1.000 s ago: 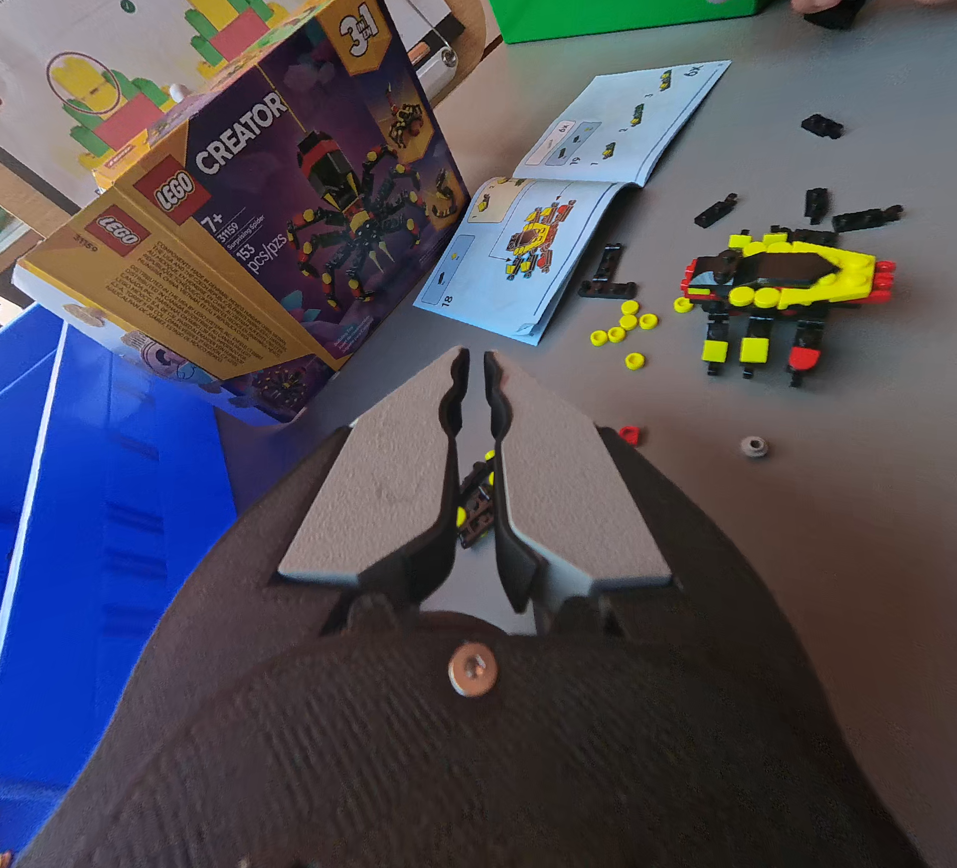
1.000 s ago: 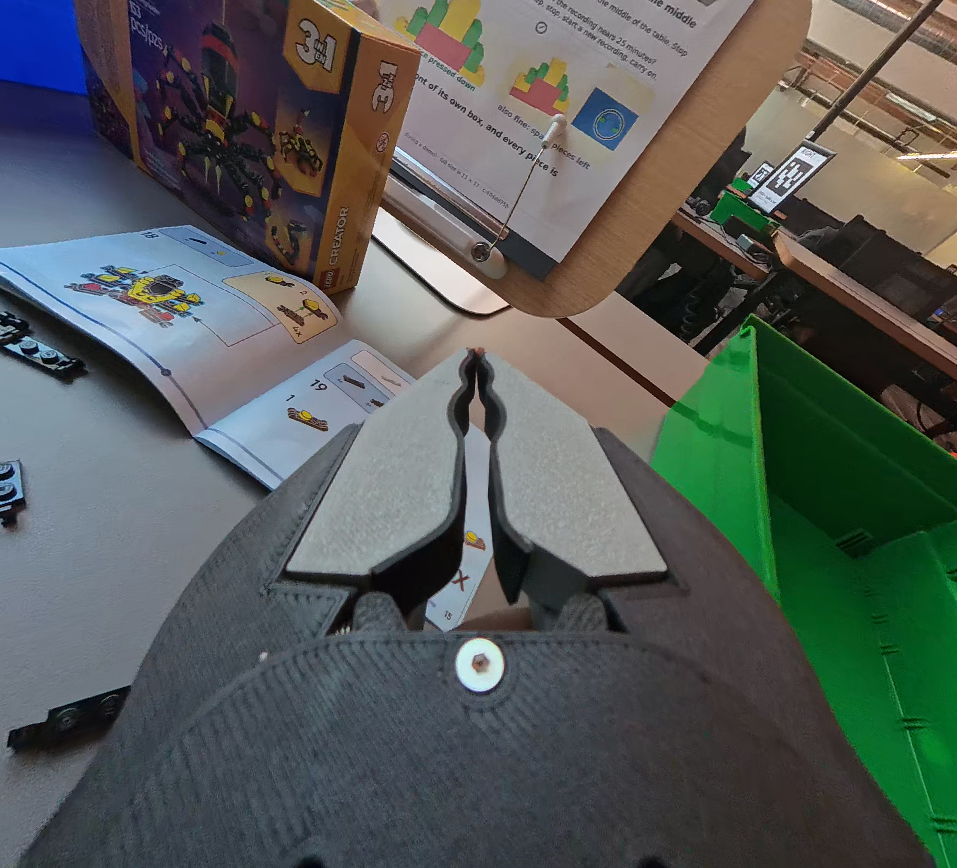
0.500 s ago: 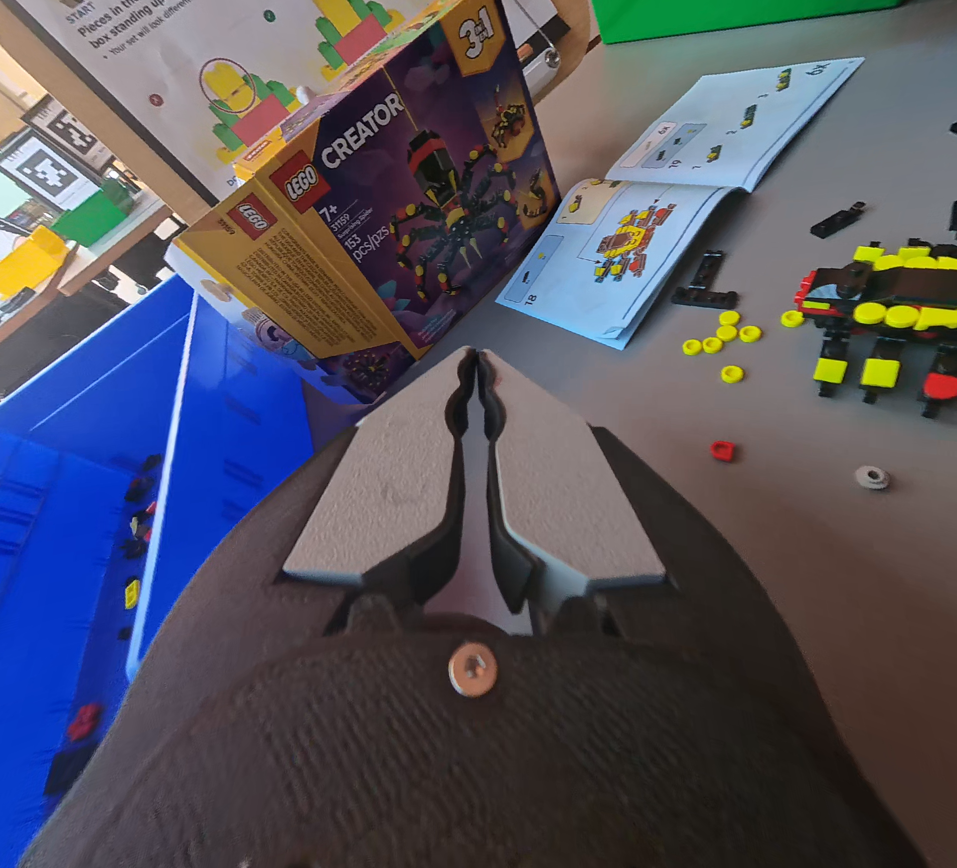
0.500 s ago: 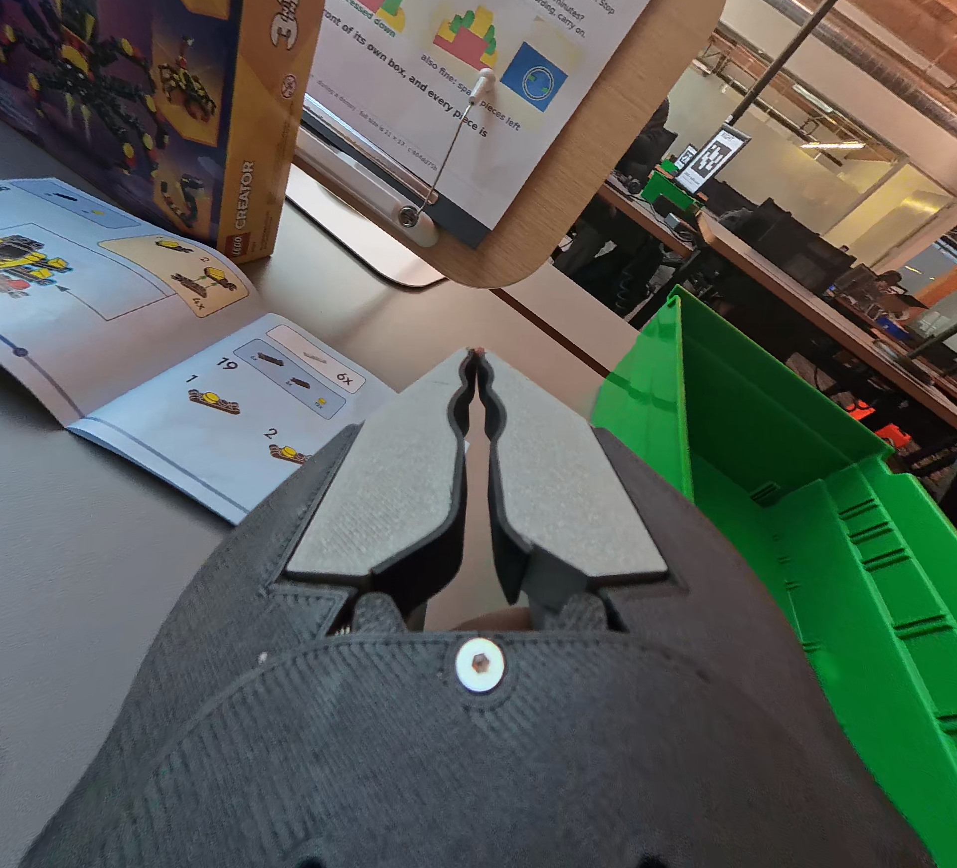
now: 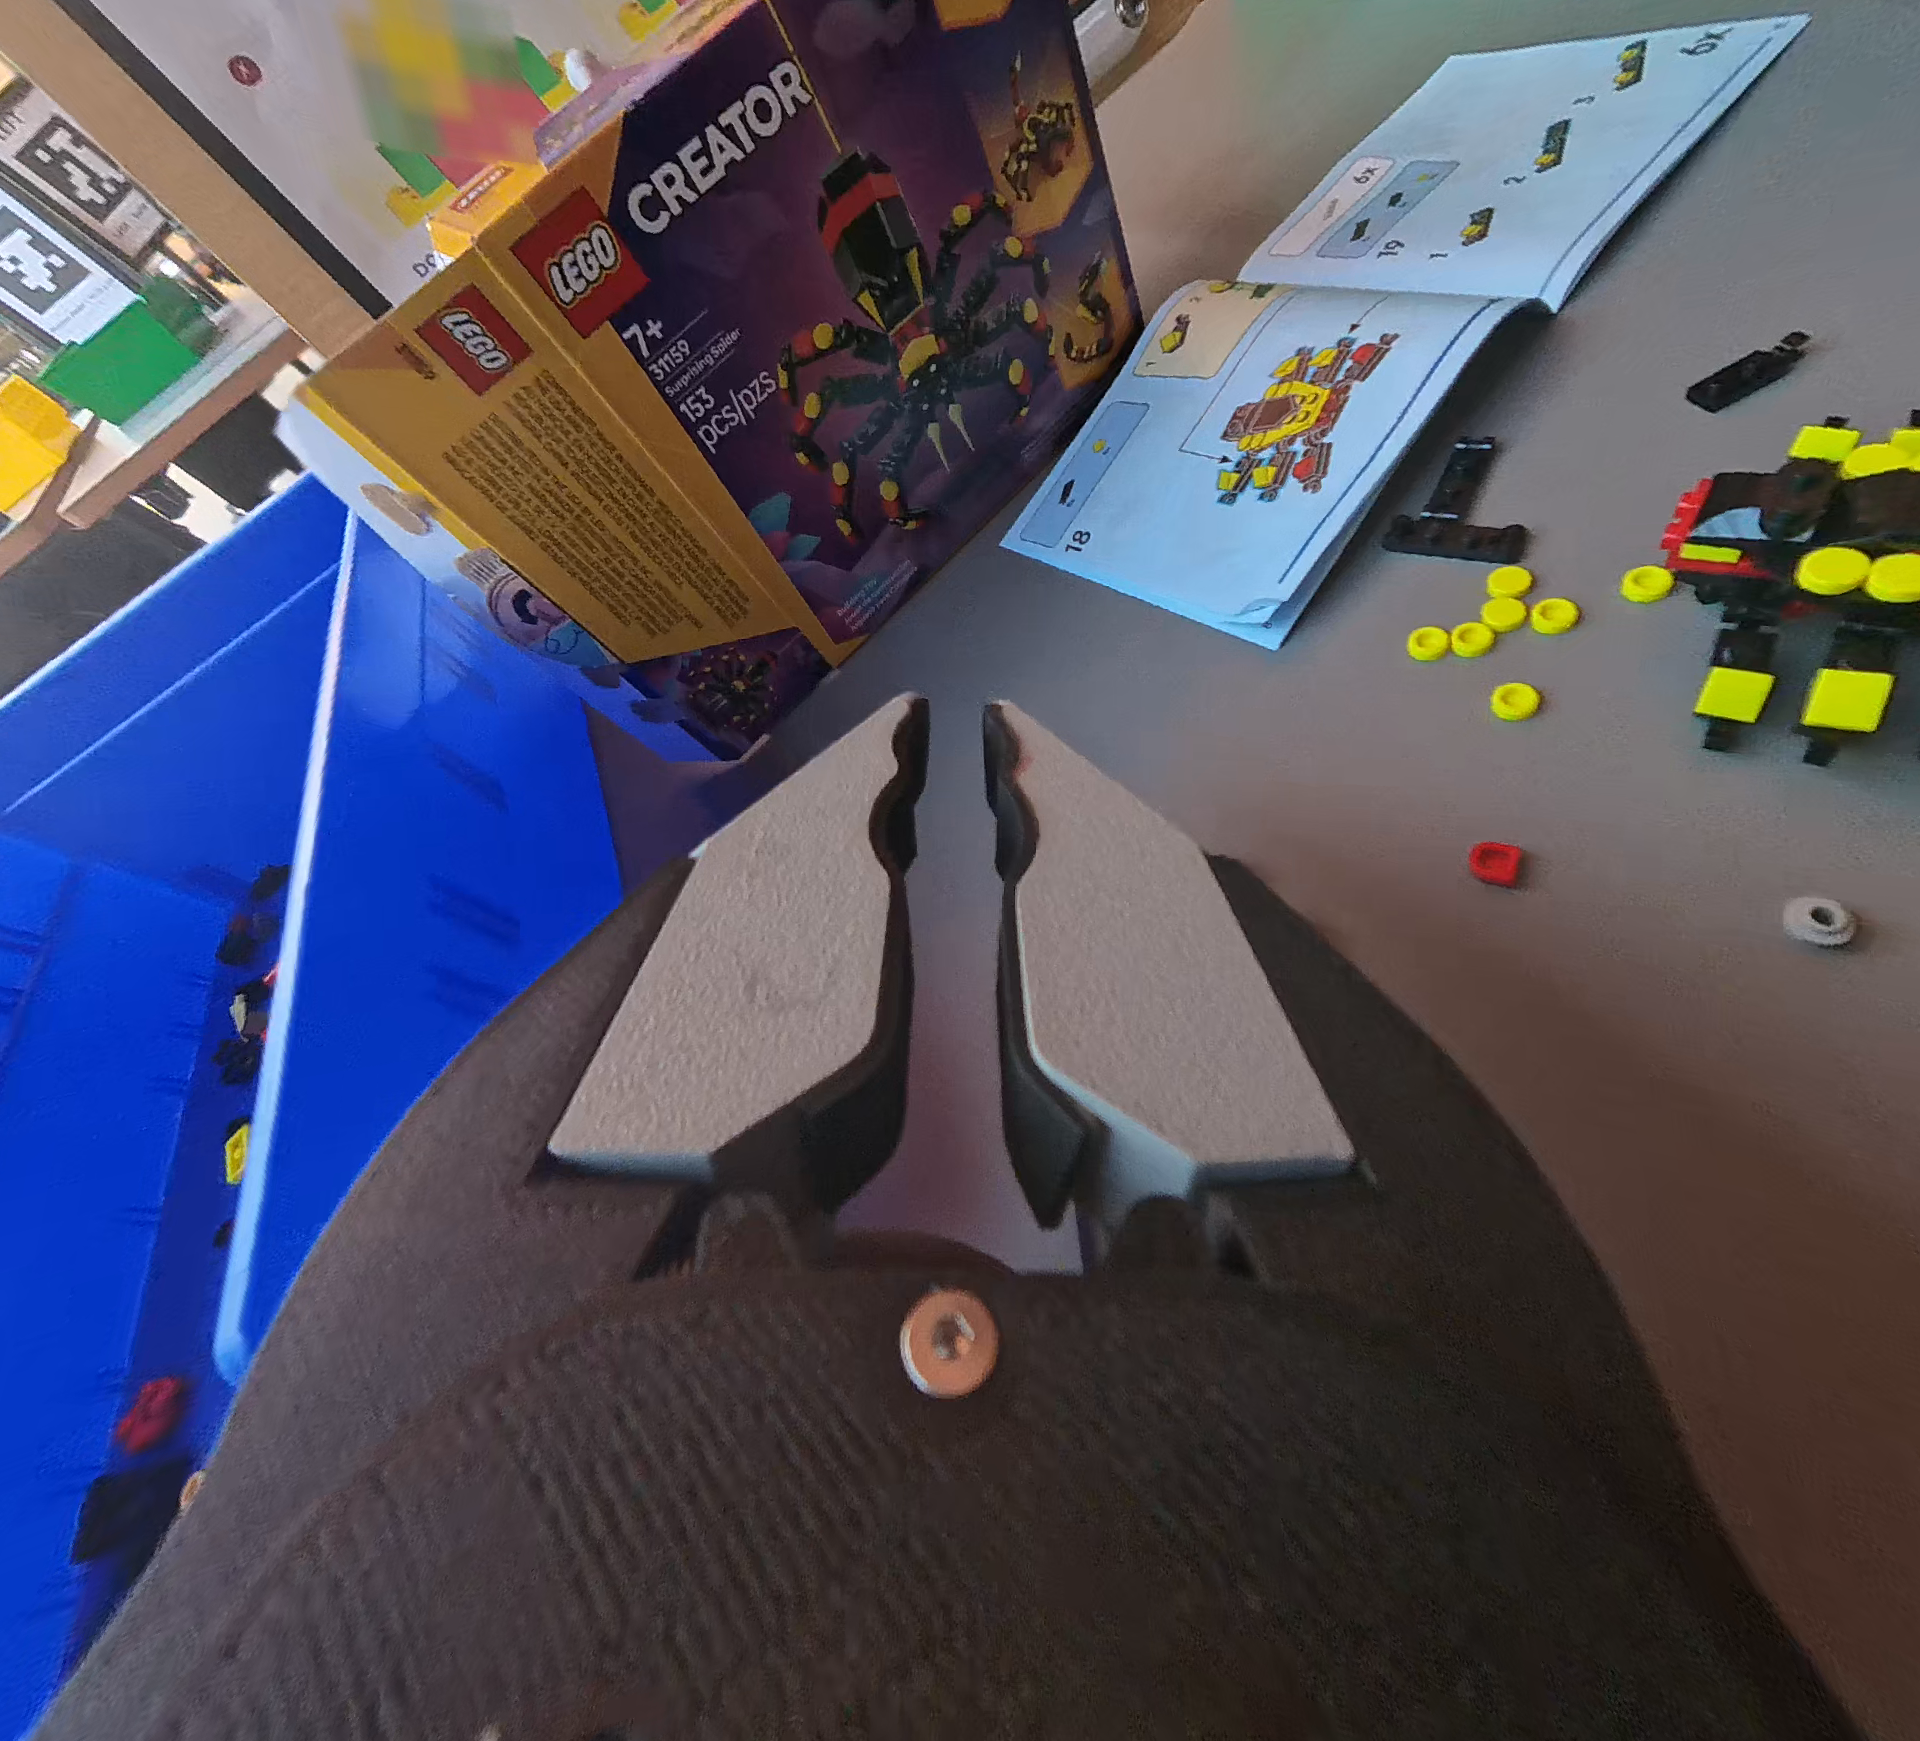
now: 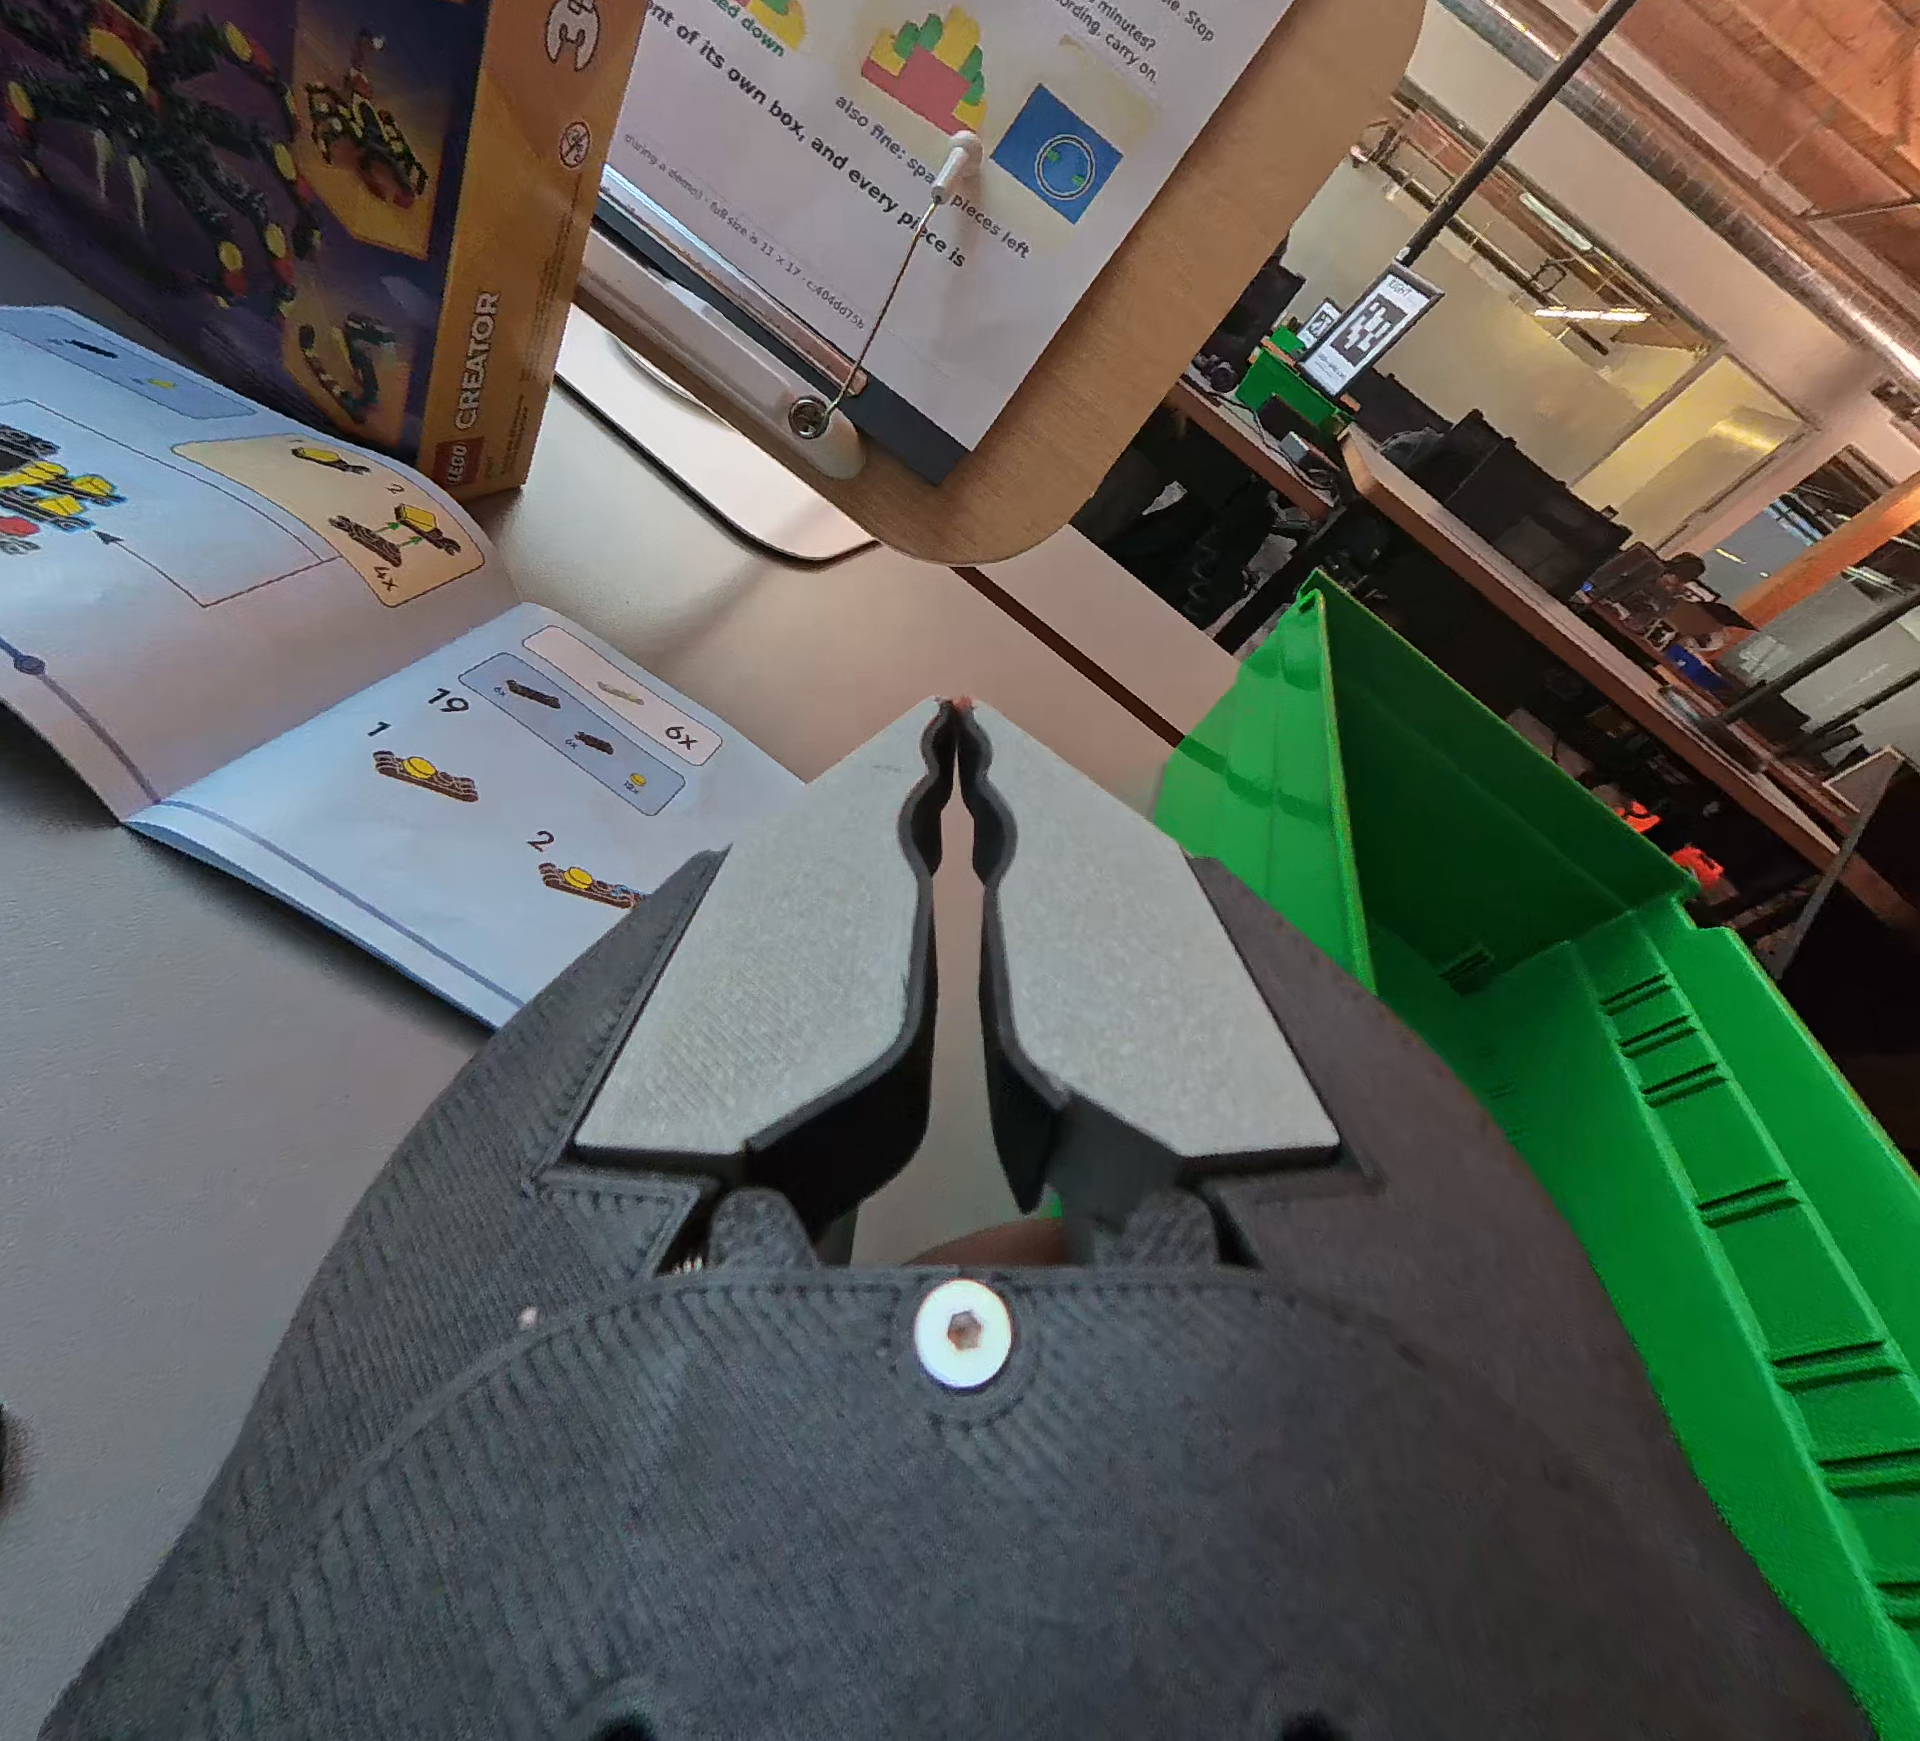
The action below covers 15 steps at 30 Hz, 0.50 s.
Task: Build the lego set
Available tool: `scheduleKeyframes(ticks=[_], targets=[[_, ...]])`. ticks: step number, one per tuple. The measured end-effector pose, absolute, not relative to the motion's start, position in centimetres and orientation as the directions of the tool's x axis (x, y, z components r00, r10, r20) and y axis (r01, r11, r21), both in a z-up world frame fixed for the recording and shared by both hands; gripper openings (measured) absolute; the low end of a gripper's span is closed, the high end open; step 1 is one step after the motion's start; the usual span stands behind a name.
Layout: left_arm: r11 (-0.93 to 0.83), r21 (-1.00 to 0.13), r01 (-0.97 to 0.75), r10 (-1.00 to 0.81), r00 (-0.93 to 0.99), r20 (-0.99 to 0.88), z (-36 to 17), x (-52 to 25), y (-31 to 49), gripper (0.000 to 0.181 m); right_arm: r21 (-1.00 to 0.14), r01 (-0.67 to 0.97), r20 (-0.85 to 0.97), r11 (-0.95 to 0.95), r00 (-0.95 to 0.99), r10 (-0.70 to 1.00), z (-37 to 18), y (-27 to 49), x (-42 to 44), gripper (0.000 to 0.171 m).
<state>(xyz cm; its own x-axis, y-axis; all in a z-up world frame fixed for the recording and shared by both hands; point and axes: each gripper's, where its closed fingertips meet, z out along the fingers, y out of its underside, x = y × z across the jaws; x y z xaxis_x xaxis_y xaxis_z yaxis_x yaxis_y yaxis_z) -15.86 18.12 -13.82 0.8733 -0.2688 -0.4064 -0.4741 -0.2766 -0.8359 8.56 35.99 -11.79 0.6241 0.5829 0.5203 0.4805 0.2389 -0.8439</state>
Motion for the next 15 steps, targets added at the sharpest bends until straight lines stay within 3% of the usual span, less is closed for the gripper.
scheduleKeyframes(ticks=[15], targets=[[-0.274, -0.805, -0.527, -0.318, 0.839, -0.441, -15.1, -14.8, 18.0, 0.010, -0.876, 0.375, 0.463, 0.304, 0.476, 0.748, -11.5, 29.6, 3.6, 0.000]])
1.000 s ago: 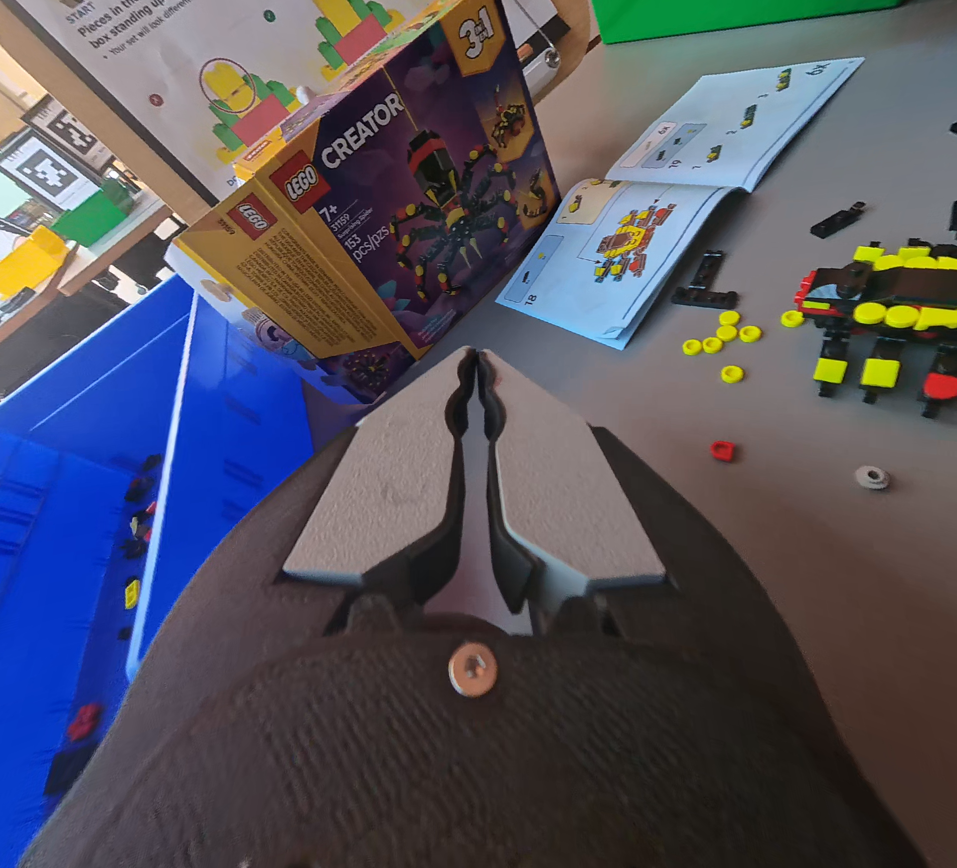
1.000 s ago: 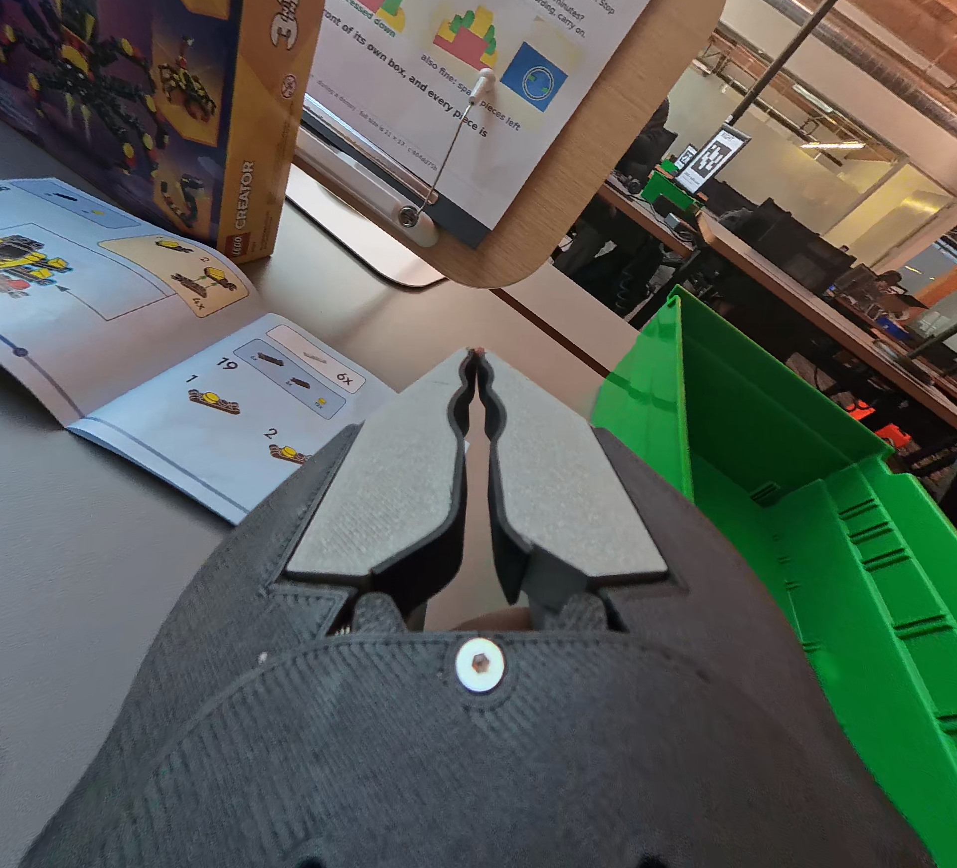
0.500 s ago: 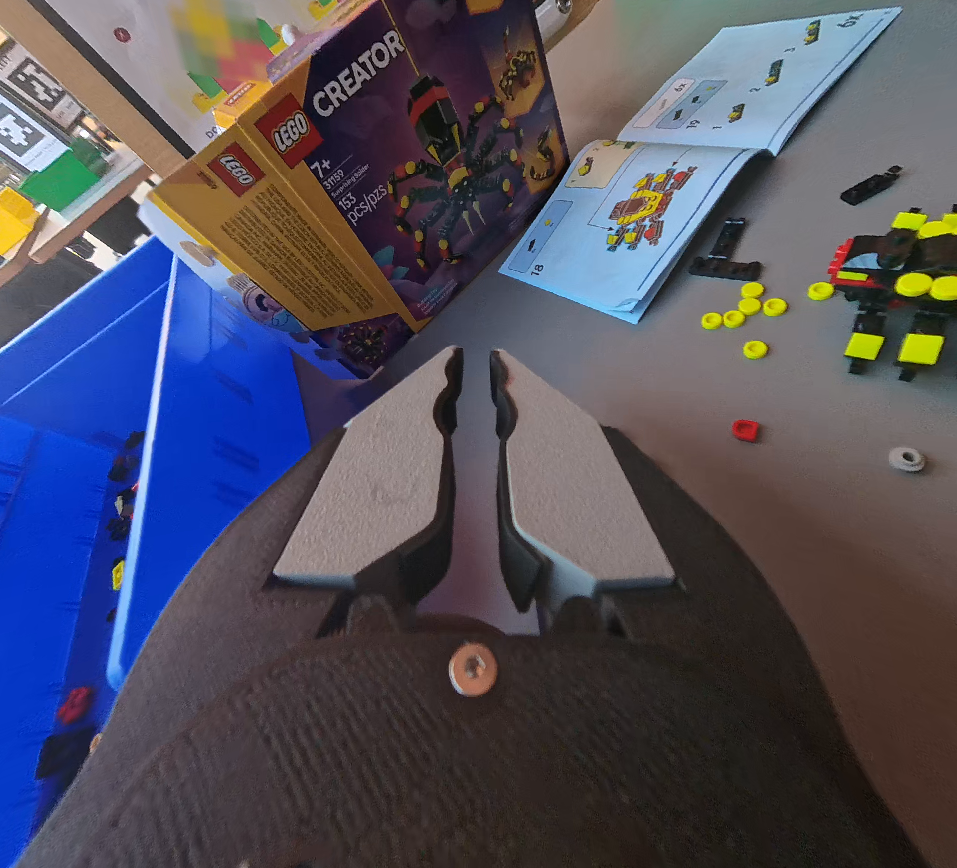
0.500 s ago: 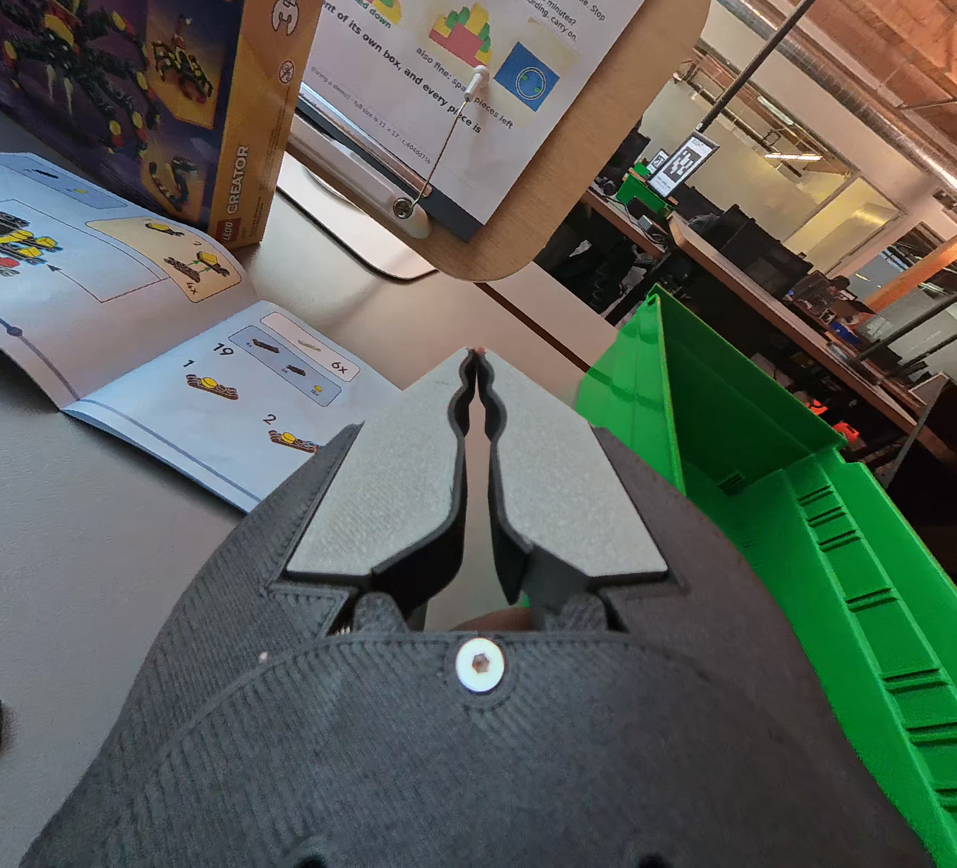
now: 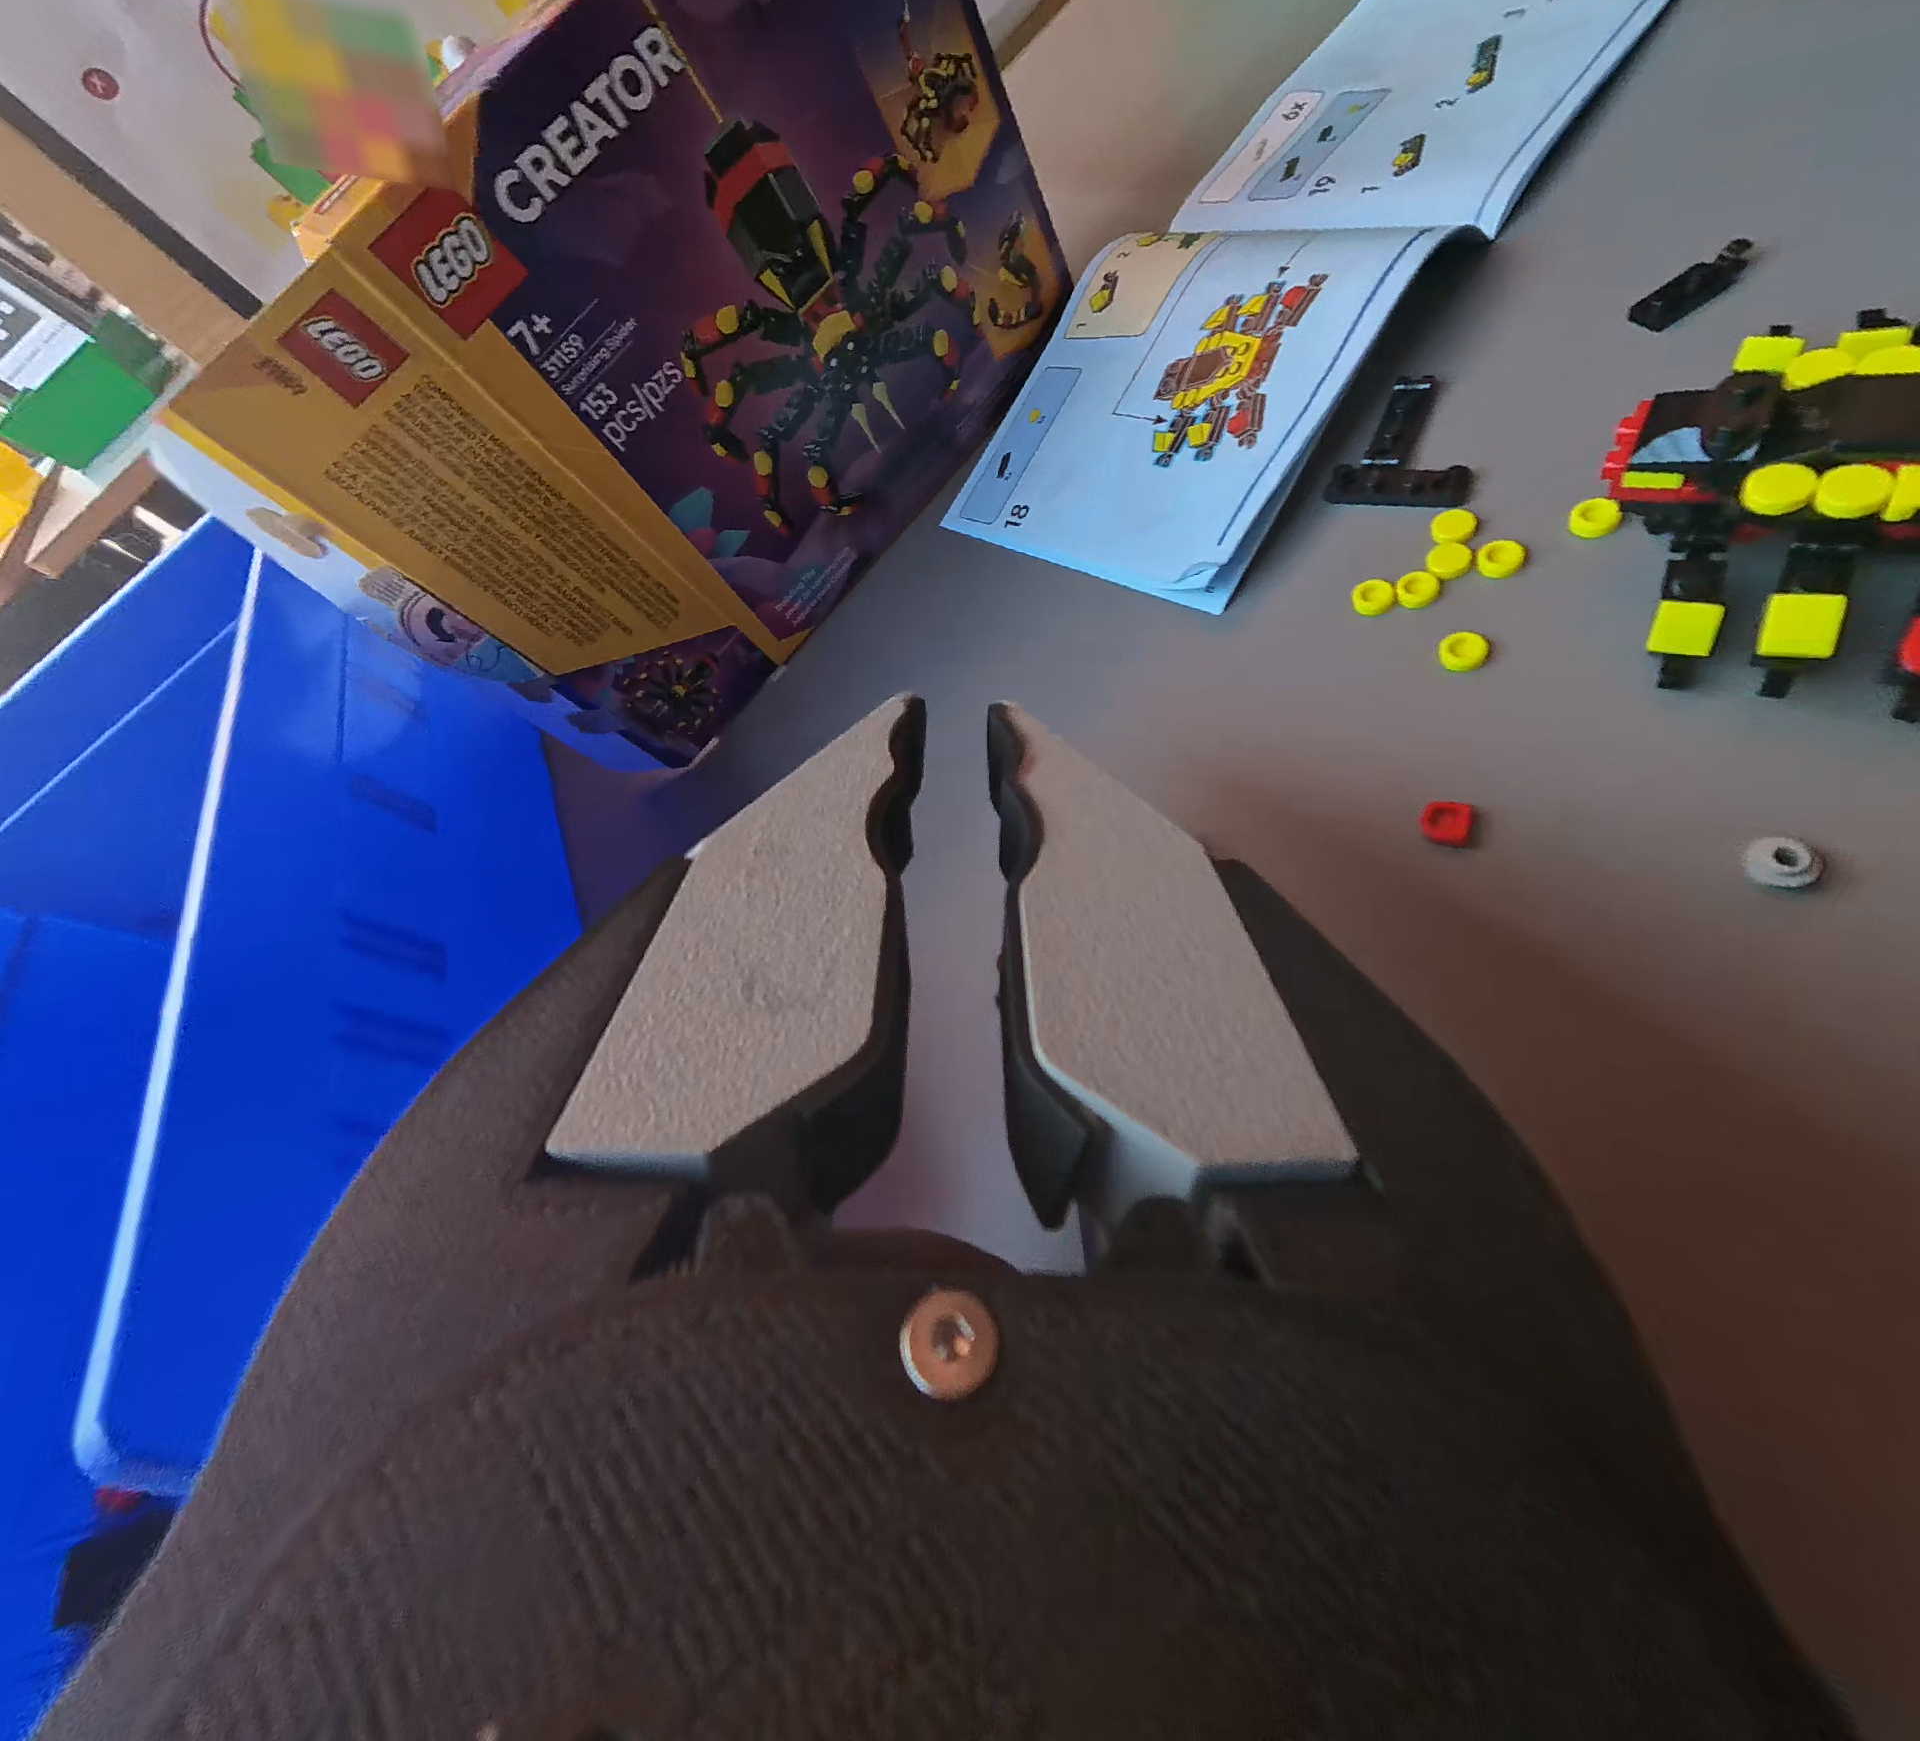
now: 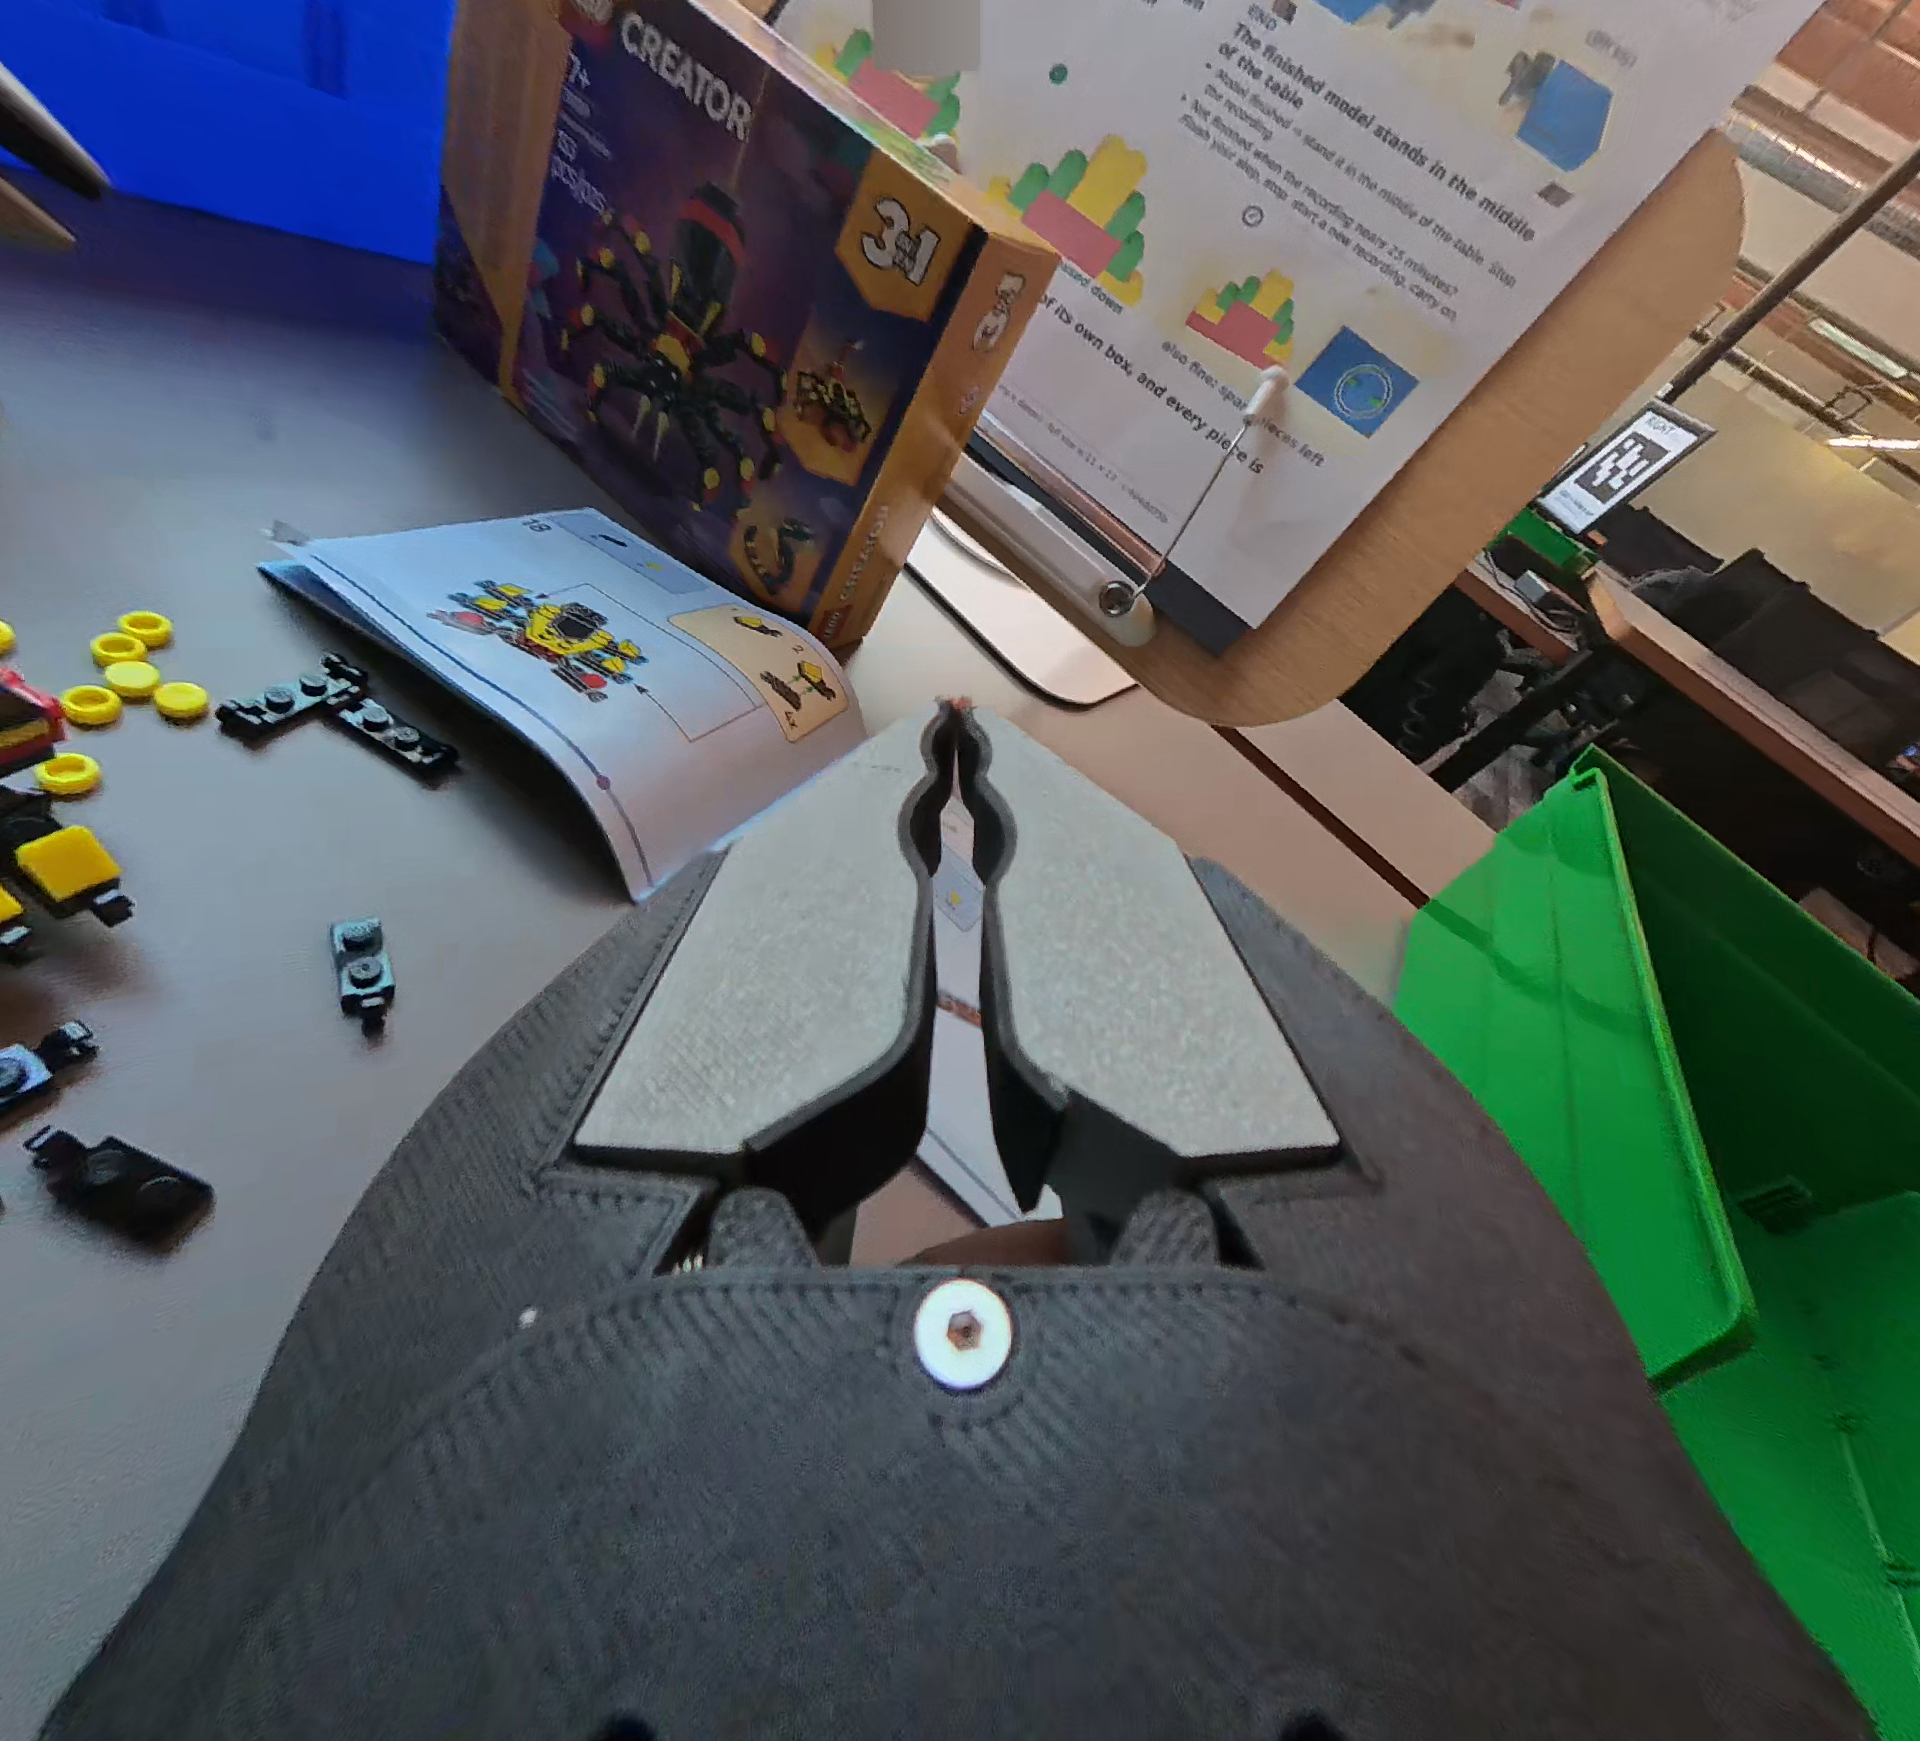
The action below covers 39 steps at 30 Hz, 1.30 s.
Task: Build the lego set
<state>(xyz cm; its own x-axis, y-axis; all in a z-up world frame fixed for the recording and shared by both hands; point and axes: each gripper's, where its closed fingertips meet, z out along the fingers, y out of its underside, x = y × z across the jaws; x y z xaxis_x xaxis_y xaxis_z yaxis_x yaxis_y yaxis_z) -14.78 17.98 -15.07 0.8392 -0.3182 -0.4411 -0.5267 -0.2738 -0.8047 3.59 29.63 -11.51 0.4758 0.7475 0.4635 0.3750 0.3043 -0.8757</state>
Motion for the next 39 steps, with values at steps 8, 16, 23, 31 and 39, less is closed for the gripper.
scheduleKeyframes(ticks=[8, 16, 23, 31, 39], targets=[[-0.250, -0.871, -0.423, -0.243, 0.898, -0.366, -13.6, -16.8, 18.4, 0.009, -0.938, 0.229, 0.343, 0.260, 0.515, 0.785, -10.0, 29.0, 2.2, 0.000], [-0.353, -0.874, -0.334, -0.317, 0.922, -0.225, -14.2, -17.0, 17.7, 0.017, -0.942, 0.207, 0.335, 0.264, 0.512, 0.791, -9.8, 28.6, 2.8, 0.000], [-0.328, -0.827, -0.456, -0.263, 0.885, -0.384, -14.4, -17.7, 18.1, 0.014, -0.940, 0.196, 0.341, 0.280, 0.499, 0.797, -9.7, 29.7, 3.9, 0.000], [-0.314, -0.806, -0.502, -0.276, 0.861, -0.428, -14.9, -17.6, 18.4, 0.014, -0.826, 0.345, 0.564, 0.447, 0.491, 0.664, -10.5, 30.2, 4.2, 0.000], [-0.319, -0.805, -0.501, -0.271, 0.862, -0.429, -15.2, -17.7, 18.6, 0.013, -0.818, 0.379, 0.575, 0.433, 0.568, 0.589, -10.2, 31.9, 5.6, 0.000]])
